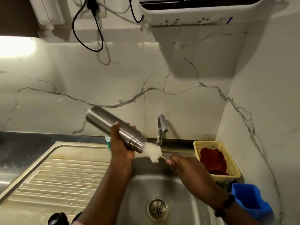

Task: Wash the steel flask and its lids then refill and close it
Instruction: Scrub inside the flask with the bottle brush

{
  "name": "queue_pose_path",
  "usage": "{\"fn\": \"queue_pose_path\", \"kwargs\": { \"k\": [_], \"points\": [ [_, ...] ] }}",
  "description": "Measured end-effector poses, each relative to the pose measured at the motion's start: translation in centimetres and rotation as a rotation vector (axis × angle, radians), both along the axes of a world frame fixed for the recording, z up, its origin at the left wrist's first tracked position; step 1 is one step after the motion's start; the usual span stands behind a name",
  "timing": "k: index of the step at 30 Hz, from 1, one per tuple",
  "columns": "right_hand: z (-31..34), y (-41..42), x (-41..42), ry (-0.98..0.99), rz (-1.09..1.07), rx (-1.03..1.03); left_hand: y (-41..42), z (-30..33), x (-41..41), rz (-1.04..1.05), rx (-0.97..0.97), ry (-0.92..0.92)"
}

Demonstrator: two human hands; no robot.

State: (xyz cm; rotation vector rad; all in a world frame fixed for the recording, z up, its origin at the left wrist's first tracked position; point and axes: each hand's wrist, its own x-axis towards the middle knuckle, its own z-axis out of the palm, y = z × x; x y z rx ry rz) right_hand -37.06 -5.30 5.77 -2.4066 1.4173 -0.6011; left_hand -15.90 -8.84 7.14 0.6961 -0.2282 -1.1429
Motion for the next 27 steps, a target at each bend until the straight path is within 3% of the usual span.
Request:
{"fn": "queue_pose_path", "kwargs": {
  "k": [5, 9, 14, 20, 24, 27],
  "points": [
    [-1.5, 1.0, -5.2, 0.069, -0.008, 0.178, -0.5, -1.0, 4.7, 0.120, -0.018, -0.027],
    [-1.2, 0.6, -7.2, 0.067, -0.042, 0.185, -0.9, -1.2, 4.8, 0.128, 0.004, 0.028],
    [-0.3, -0.3, -12.2, 0.087, -0.228, 0.095, -0.6, -0.9, 8.0, 0.283, 0.042, 0.094],
    [1.6, -0.1, -12.1, 0.198, -0.216, -0.057, 1.2, -3.4, 3.2, -0.037, 0.141, 0.110],
    [3.9, 0.5, -13.2, 0.185, -0.163, -0.159, 2.3, -6.2, 0.7, -0.110, 0.268, 0.138],
    [5.5, 0.8, -14.6, 0.354, -0.156, -0.298, 2.9, -8.2, -0.7, -0.168, 0.352, 0.122]
  ]
}}
